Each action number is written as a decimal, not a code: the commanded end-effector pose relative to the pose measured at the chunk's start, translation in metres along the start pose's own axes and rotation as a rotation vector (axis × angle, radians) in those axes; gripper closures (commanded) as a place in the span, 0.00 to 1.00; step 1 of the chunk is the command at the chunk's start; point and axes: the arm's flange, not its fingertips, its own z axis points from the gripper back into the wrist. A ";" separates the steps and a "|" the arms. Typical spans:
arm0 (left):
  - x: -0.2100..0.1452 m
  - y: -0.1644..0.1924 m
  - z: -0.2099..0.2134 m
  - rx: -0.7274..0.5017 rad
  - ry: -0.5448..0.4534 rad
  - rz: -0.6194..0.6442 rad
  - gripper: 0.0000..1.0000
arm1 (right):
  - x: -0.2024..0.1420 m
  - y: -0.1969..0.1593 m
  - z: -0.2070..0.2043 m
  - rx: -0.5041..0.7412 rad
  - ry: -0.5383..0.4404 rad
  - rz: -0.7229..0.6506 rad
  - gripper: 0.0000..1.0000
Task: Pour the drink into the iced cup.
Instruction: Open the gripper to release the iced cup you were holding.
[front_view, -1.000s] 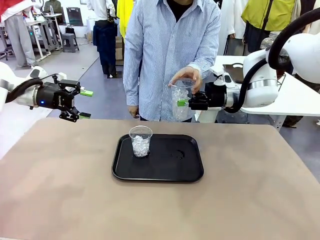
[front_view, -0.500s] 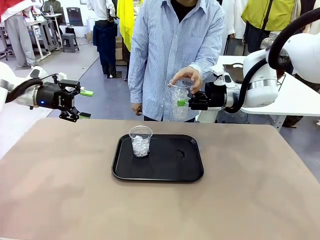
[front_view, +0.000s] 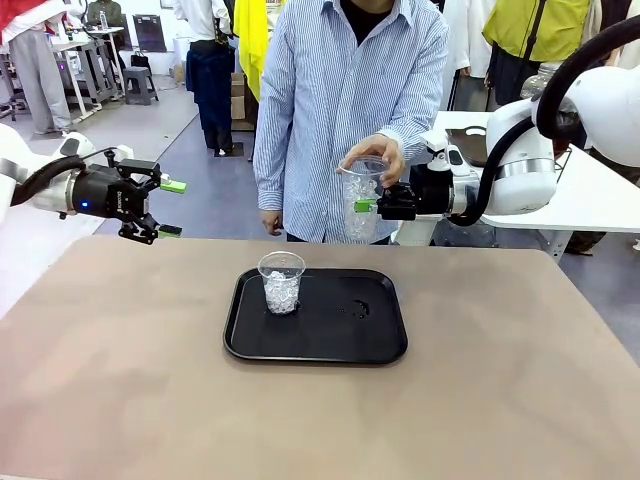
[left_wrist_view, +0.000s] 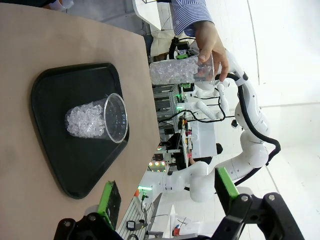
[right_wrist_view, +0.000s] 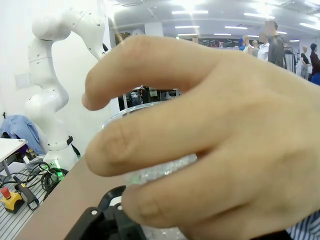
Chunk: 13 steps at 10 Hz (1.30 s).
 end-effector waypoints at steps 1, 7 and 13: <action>0.000 -0.001 0.000 -0.009 -0.010 0.000 0.00 | 0.005 0.002 -0.002 -0.008 -0.023 0.009 0.35; 0.000 -0.001 0.000 -0.009 -0.010 0.000 0.00 | 0.000 0.001 0.003 0.013 -0.015 -0.016 0.07; 0.000 -0.001 0.000 -0.009 -0.010 0.000 0.00 | -0.019 0.024 0.069 -0.082 -0.029 -0.026 0.00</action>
